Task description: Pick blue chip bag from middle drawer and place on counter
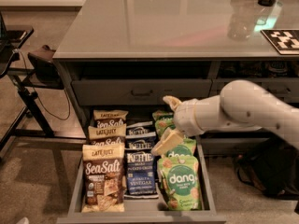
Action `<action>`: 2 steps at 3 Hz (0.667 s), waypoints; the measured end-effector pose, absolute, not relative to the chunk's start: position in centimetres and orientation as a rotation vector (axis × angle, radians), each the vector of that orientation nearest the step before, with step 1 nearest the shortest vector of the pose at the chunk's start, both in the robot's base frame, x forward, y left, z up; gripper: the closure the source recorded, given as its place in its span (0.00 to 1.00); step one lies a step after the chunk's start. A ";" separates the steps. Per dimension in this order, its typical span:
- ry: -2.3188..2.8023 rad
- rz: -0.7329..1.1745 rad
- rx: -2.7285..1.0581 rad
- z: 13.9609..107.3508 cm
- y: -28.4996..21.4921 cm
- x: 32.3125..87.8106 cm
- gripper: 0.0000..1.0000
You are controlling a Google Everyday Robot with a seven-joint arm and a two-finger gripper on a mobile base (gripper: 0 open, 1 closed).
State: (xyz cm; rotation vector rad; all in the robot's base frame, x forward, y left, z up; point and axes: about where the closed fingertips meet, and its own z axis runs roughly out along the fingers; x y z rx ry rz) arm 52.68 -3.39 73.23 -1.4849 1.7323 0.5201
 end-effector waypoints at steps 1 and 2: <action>1.799 0.547 -1.461 67.2 -1.7 54.3 0.00; 1.868 0.563 -1.438 61.8 -0.9 55.4 0.00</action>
Offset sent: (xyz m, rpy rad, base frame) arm 0.0410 0.0312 -0.1770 -0.0406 0.1720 -0.1054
